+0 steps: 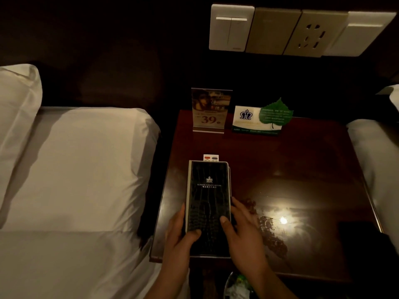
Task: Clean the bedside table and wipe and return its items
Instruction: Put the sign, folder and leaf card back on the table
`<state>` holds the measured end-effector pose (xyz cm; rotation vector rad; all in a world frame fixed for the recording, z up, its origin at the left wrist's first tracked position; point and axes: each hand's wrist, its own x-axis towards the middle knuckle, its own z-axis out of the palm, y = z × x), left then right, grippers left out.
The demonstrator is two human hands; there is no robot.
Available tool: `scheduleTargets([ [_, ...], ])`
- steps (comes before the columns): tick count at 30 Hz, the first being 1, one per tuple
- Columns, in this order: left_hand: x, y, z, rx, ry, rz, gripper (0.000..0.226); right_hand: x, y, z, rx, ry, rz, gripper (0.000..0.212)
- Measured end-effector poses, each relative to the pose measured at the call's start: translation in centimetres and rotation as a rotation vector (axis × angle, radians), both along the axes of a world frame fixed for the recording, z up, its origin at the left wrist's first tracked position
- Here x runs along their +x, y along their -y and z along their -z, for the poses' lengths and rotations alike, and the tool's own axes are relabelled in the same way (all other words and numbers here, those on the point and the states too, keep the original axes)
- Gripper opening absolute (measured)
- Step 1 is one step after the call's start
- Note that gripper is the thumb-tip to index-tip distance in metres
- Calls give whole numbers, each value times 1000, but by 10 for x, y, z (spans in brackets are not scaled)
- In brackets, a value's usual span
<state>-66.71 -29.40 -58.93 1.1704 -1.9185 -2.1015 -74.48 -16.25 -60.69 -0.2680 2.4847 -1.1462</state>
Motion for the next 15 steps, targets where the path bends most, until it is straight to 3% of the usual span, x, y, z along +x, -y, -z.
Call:
scheduleTargets([
  [7,4,3,9,41,-24,-3,66,6,3,-1,-86,55,109,53],
  [15,7,6,11,188,-51,-68,69,8,3,5,-175,106,179,53],
])
